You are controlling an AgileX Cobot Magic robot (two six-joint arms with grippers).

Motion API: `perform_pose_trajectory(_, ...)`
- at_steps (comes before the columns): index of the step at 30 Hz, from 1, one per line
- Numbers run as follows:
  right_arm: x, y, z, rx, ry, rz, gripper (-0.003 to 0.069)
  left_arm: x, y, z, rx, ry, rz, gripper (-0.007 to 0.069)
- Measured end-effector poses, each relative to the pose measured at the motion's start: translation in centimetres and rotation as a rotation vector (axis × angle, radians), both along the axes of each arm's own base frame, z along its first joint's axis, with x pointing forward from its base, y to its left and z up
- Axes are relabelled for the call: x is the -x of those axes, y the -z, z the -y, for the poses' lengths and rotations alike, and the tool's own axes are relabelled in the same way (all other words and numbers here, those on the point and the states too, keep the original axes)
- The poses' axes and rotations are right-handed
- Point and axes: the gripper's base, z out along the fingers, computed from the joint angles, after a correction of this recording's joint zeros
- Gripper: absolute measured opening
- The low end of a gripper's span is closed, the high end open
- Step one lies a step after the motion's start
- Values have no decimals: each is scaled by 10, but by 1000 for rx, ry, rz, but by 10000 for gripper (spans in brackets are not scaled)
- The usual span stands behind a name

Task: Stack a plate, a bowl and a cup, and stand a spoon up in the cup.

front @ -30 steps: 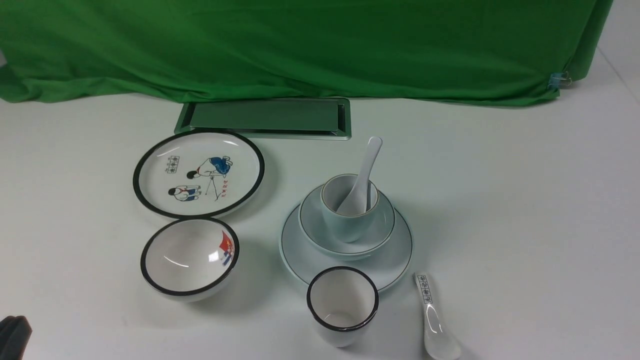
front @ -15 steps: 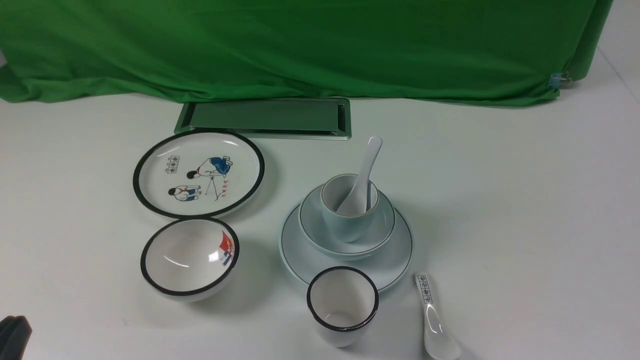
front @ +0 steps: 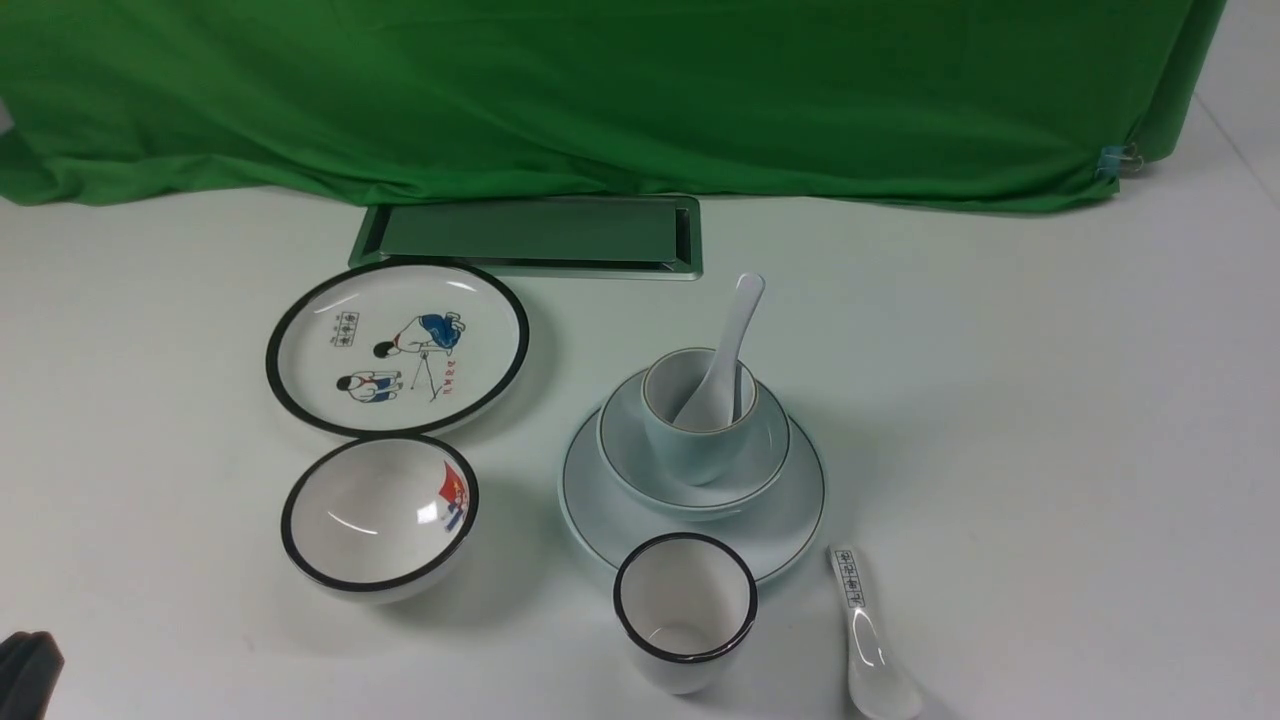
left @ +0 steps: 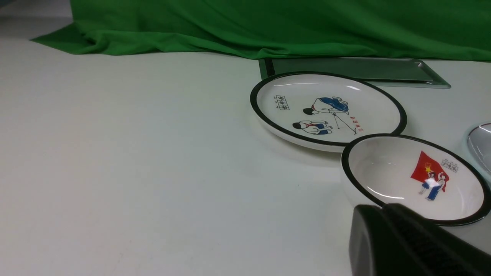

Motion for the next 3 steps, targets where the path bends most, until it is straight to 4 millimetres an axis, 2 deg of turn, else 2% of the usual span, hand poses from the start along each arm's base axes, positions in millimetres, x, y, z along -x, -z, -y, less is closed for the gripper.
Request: perform_pose_trajectory(3,0,0,0,0,0,0,239,0,0,0,-2,0,0,-29)
